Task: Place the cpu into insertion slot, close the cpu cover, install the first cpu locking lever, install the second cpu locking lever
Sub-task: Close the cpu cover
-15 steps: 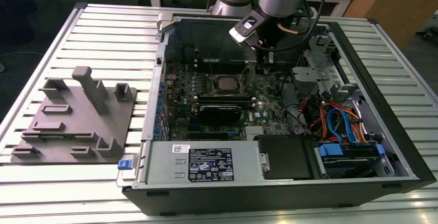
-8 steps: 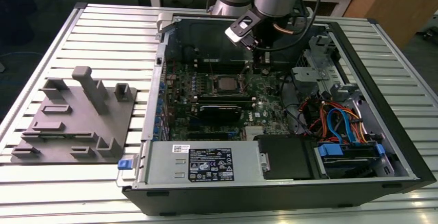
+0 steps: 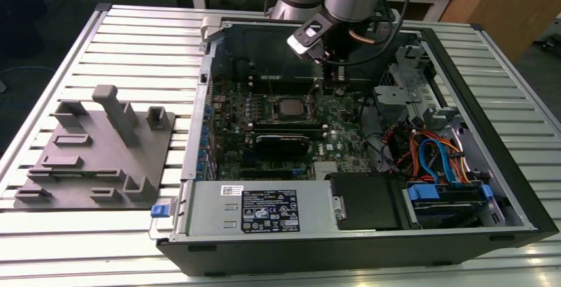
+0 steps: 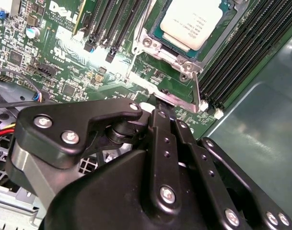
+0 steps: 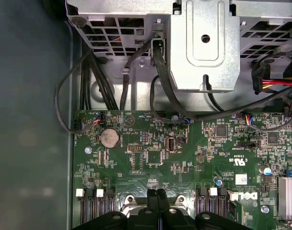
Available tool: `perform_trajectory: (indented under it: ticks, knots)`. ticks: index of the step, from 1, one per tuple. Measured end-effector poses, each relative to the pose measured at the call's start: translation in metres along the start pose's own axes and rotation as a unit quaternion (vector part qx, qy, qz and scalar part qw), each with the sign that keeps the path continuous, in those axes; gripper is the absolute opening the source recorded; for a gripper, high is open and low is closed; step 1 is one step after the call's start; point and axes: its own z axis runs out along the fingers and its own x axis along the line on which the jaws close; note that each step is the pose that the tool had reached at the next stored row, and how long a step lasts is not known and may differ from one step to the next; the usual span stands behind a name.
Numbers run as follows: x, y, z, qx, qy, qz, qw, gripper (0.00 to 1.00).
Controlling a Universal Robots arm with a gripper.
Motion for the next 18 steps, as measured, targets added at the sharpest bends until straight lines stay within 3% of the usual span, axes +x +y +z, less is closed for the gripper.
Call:
perform_trajectory:
  ticks: [18]
  knots:
    - [0.0,-0.0035,0.0,0.0,0.0,0.0,1.0,0.11]
